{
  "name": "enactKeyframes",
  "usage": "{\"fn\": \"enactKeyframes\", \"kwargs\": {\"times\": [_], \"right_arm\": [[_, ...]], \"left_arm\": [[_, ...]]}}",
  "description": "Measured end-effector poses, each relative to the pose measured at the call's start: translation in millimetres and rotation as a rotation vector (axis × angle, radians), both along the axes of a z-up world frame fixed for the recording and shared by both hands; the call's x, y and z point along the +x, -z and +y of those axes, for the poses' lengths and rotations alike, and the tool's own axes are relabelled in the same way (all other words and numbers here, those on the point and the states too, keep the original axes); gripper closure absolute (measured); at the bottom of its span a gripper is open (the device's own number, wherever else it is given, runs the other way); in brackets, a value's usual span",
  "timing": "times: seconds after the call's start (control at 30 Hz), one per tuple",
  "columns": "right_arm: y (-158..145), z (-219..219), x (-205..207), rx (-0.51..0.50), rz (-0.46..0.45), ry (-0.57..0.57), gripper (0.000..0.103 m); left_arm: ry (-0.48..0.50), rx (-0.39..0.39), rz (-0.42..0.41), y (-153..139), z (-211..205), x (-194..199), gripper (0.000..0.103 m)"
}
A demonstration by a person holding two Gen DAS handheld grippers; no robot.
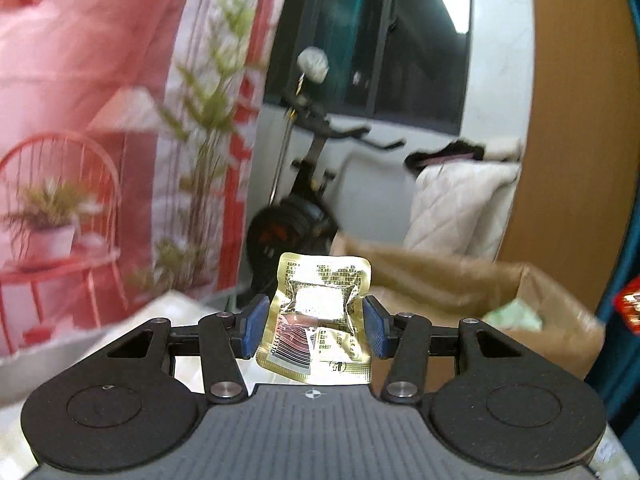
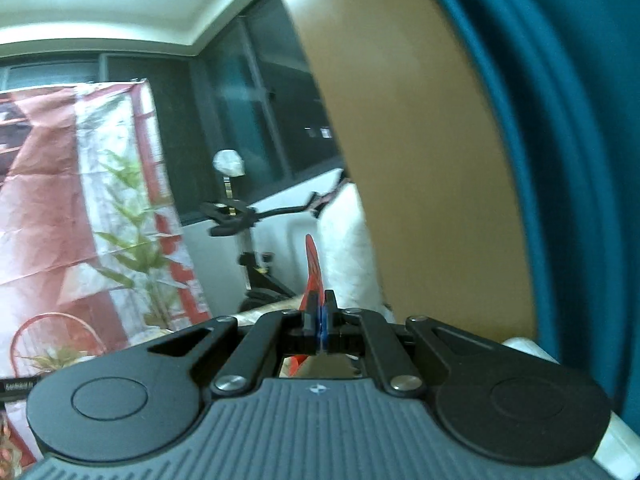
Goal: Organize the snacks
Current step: 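Carry the gold packet and orange packet over the box and release them, then lower the right tool and grasp the yellow packet beside the box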
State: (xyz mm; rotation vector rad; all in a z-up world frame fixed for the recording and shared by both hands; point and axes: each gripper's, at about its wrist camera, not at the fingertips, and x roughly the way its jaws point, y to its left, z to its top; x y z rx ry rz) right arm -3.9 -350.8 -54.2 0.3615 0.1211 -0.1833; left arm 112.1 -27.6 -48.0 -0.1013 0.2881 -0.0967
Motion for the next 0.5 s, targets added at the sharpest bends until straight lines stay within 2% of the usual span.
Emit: {"fn": "enactKeyframes", "kwargs": {"times": [0.1, 0.17, 0.33, 0.47, 0.5], "right_arm": [[-10, 12, 30, 0.001, -0.001, -0.062, 0.102], [-12, 20, 50, 0.012, 0.009, -0.096, 0.102], [-5, 38, 97, 0.037, 0.09, -0.149, 0.102], [9, 43, 118, 0.12, 0.178, -0.171, 0.102], [13, 43, 121, 0.13, 0.203, -0.173, 0.099]], "left_arm": [[0.035, 0.029, -0.046, -23, -17, 8, 0.049], [0.071, 0.037, -0.046, -33, -29, 20, 0.049], [0.145, 0.105, -0.018, -36, -62, 53, 0.048], [0.208, 0.123, 0.043, -24, -81, 80, 0.042], [0.224, 0.135, 0.068, -20, -86, 86, 0.042]]}}
